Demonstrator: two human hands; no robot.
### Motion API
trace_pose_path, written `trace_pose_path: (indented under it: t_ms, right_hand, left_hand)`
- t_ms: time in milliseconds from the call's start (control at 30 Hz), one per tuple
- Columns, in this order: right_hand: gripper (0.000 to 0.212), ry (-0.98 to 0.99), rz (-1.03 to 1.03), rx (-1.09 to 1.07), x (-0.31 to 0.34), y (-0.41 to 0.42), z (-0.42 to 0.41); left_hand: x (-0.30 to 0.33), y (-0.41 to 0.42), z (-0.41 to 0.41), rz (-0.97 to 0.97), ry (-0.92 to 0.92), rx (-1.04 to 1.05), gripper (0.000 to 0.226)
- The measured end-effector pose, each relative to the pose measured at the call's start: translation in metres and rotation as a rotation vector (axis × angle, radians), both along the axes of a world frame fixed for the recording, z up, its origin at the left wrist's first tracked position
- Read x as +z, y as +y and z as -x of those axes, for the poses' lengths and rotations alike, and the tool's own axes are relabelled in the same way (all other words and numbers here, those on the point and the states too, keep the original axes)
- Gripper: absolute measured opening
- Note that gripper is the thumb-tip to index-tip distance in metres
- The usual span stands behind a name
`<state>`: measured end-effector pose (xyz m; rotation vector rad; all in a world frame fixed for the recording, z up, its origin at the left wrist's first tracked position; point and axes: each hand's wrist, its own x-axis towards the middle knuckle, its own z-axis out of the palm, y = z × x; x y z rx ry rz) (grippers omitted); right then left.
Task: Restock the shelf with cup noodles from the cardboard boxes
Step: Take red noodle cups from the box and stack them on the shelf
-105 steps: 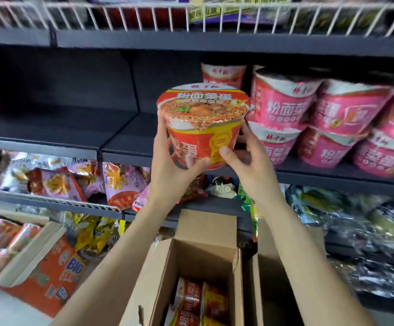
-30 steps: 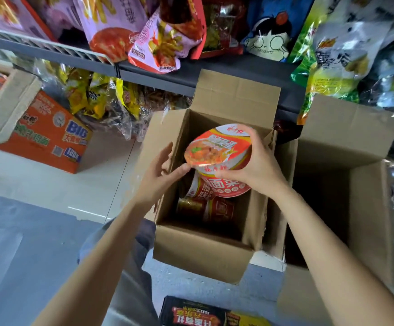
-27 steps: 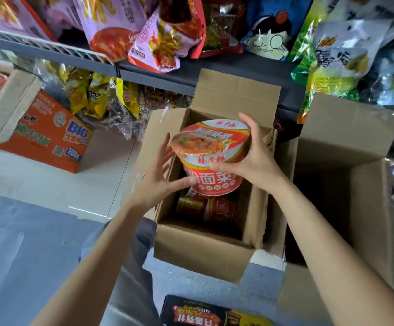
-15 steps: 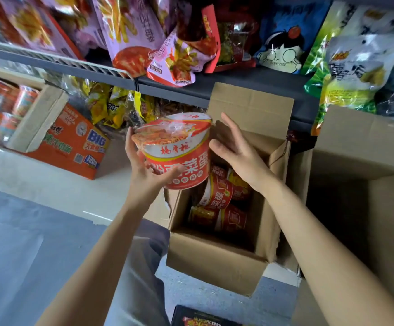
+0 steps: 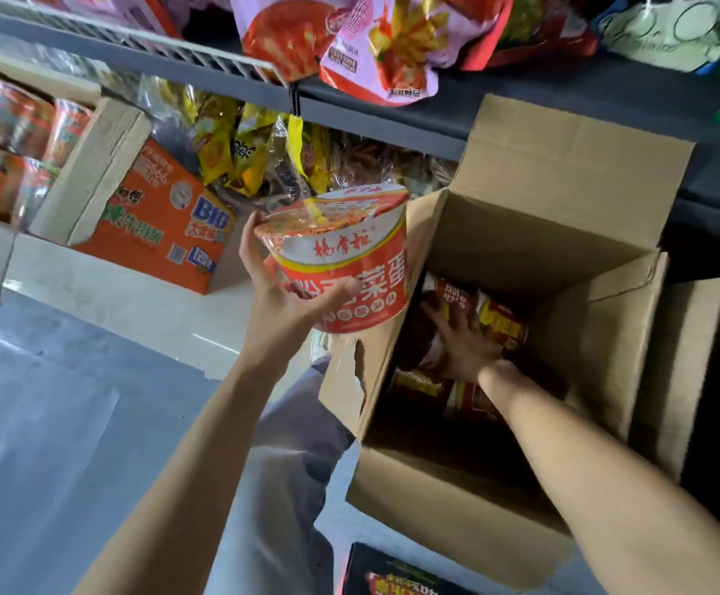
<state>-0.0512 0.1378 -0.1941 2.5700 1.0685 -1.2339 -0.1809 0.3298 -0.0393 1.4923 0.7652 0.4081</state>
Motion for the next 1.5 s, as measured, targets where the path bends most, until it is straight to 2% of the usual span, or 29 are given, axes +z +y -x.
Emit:
trace_pose_path:
  t_ms: [67,233,333,467,533,633,767,867,1100,1200,1300,1367,1433,1500]
  right_hand:
    - [0.109,-0.034,-0.014,0.021,-0.013,0.001,0.002]
    - [0.091,-0.029,-0.197,-0.064,-0.015,-0.010,-0.006]
    - [0.090,-0.040,-0.294,-0.307,0.010,-0.020,-0.002]
    - [0.086,-0.102,-0.560,-0.781,0.084,-0.048,0.007]
    - [0.084,-0.108,-0.742,-0.910,0.130,-0.069,0.013]
    - [0.083,-0.062,-1.043,-0.995,0.207,-0.094,0.024]
    - [0.076,0.038,-1.336,-1.003,0.311,-0.112,0.036]
    - [0.070,0.071,-1.500,-0.943,0.378,-0.111,0.041]
    - [0.072,0.087,-1.684,-0.698,0.494,-0.069,0.045]
    - [0.093,0.074,-1.752,-0.594,0.529,-0.042,0.035]
    - [0.110,0.072,-1.737,-0.550,0.555,-0.012,0.010]
    - [0.102,0.054,-1.707,-0.560,0.565,0.012,-0.010]
    - [0.083,0.018,-1.707,-0.559,0.564,0.035,-0.029]
    - [0.077,-0.052,-1.707,-0.582,0.560,0.056,-0.047]
  left_hand:
    - [-0.004,0.001,0.000,0.011,0.003,0.002,0.130]
    - [-0.008,0.002,0.002,0.026,0.001,0.017,0.128]
    - [-0.003,-0.002,0.004,0.017,-0.001,0.041,0.131]
    - [0.019,-0.010,0.012,-0.094,-0.046,0.036,0.124]
    - [0.035,-0.015,0.019,-0.168,-0.075,0.013,0.123]
    - [0.065,-0.028,0.031,-0.275,-0.097,-0.032,0.117]
    - [0.111,-0.052,0.045,-0.567,-0.033,-0.114,0.118]
    - [0.146,-0.071,0.048,-0.700,-0.052,-0.166,0.119]
    - [0.244,-0.091,0.029,-0.672,-0.282,-0.130,0.115]
    - [0.282,-0.076,0.011,-0.701,-0.340,-0.033,0.117]
    - [0.307,-0.051,-0.016,-0.726,-0.360,0.033,0.120]
    - [0.319,-0.036,-0.038,-0.730,-0.342,0.062,0.119]
    - [0.322,-0.024,-0.063,-0.718,-0.319,0.088,0.117]
    - [0.318,-0.011,-0.089,-0.703,-0.309,0.121,0.115]
